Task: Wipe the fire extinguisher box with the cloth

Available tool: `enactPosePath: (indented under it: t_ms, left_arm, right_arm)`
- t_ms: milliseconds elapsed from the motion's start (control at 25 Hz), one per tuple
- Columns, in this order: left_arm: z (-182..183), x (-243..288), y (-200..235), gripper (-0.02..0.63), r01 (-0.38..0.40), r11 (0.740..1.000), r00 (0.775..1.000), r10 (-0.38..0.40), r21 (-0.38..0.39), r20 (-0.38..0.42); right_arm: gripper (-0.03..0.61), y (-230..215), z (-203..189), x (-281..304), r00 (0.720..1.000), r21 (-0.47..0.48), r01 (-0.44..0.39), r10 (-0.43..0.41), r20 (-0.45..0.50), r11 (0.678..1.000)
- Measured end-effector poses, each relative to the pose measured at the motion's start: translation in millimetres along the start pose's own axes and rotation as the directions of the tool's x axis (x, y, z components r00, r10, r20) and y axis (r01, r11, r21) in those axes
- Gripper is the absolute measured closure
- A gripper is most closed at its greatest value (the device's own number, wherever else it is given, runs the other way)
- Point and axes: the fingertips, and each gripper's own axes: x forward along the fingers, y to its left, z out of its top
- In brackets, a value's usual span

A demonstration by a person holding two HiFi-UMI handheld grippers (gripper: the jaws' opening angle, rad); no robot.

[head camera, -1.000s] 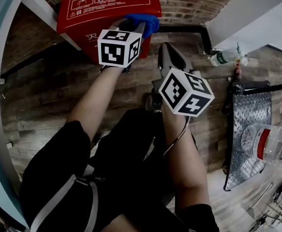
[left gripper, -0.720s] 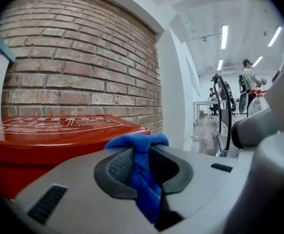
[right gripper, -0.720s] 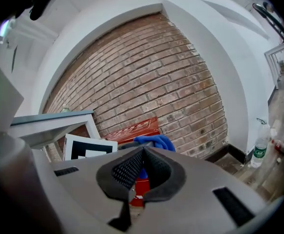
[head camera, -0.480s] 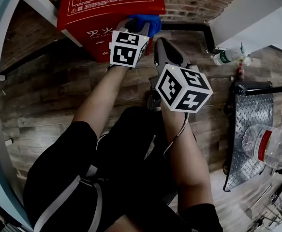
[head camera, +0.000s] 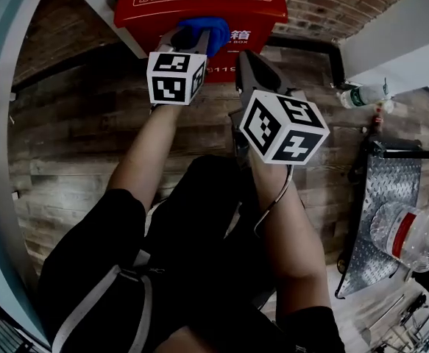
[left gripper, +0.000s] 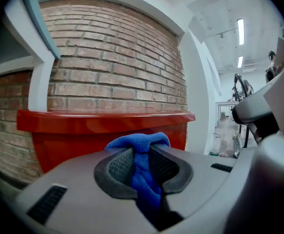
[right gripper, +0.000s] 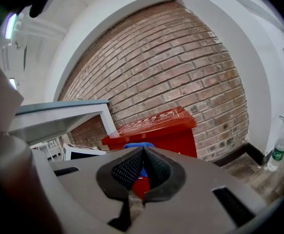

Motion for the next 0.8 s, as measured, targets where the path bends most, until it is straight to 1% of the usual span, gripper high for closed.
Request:
enactPosePath:
  t_ms: [120, 200, 280, 400, 560, 680, 800]
  left_arm:
    - [-5.3, -21.1, 39.3, 0.543, -0.093, 0.996, 0.996, 0.093, 0.002, 0.003]
    - [-13.7, -33.9, 66.8, 0.543, -0.168, 0.986, 0.986, 0.168, 0.008, 0.002]
    - [-24.0, -44.0, 91.4, 0.543, -0.214, 0.977, 0.977, 0.213, -0.013, -0.010]
    - [-34.3, -52.8, 114.0, 0.543, -0.251, 0.968, 0.967, 0.251, -0.011, -0.033]
    - [-42.1, -56.4, 124.9, 0.543, -0.272, 0.962, 0.961, 0.272, -0.001, -0.043]
    - [-48.5, -54.6, 124.6, 0.543, -0.283, 0.959, 0.958, 0.284, 0.027, -0.048]
    - [-65.0, -48.1, 122.5, 0.543, -0.293, 0.953, 0.950, 0.299, 0.076, -0.087]
  right_arm:
    - [0.563, 2.7, -8.3, 2.5, 1.000, -0.021, -0.003, 0.002, -0.025, 1.000]
    - [0.563, 1.5, -11.7, 3.0, 0.999, -0.010, -0.003, 0.003, -0.035, 1.000]
    - [0.563, 3.3, -12.3, 3.6, 0.999, 0.002, -0.011, 0.011, -0.033, 1.000]
    - [0.563, 10.3, -14.6, 5.5, 0.999, -0.015, -0.031, 0.031, -0.040, 0.999]
    - [0.563, 19.6, -15.7, 10.8, 0.997, -0.027, -0.057, 0.055, -0.049, 0.998]
    - [0.563, 23.1, -17.0, 13.9, 0.996, -0.034, -0.071, 0.069, -0.059, 0.997]
    - [0.563, 20.5, -17.1, 13.4, 0.995, -0.038, -0.075, 0.073, -0.065, 0.996]
